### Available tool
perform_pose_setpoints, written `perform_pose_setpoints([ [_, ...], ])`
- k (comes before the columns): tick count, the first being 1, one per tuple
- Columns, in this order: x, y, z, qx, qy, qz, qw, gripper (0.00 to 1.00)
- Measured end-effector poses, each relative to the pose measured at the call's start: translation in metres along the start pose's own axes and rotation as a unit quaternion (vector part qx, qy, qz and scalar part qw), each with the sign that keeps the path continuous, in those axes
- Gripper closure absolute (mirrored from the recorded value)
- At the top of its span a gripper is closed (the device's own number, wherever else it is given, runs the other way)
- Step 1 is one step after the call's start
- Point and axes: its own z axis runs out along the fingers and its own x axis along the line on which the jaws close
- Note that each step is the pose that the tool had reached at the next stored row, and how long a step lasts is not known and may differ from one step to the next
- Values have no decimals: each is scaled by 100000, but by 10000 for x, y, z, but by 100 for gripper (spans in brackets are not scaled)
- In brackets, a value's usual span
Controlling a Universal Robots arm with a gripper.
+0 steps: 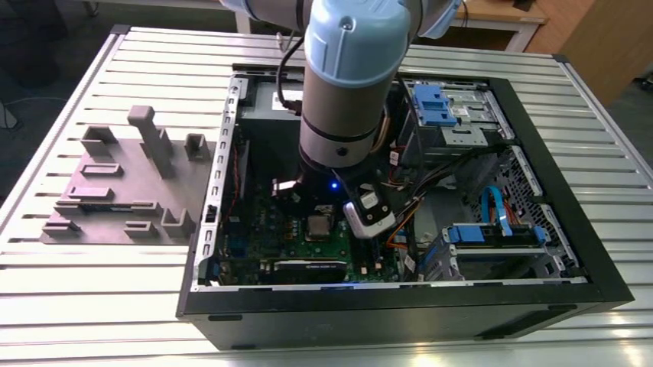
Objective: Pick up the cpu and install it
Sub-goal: 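Place the cpu into insertion slot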
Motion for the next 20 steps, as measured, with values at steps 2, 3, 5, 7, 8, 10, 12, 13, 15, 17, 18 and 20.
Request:
perform_pose_setpoints([
  [2, 0, 0, 3, 14, 7, -1, 100000, 53],
  [3, 0, 0, 4, 16, 6, -1, 100000, 53],
  [5, -1, 4, 14, -33, -9, -3, 100000, 53],
  [7, -1, 9, 29, -50, -6, -2, 100000, 53],
  [8, -2, 11, 37, -57, -3, -2, 100000, 53],
  [10, -2, 12, 53, -71, -4, -7, 100000, 53],
  [12, -2, 13, 67, -69, -3, -4, 100000, 53],
  [13, -3, 13, 77, -70, -1, -7, 100000, 53],
  [15, -3, 15, 96, -76, -4, -11, 100000, 53],
  [17, -4, 17, 108, -82, -5, -12, 100000, 53],
  [18, -4, 20, 112, -84, 0, -11, 100000, 53],
  [20, -4, 21, 122, -92, -3, -14, 100000, 53],
])
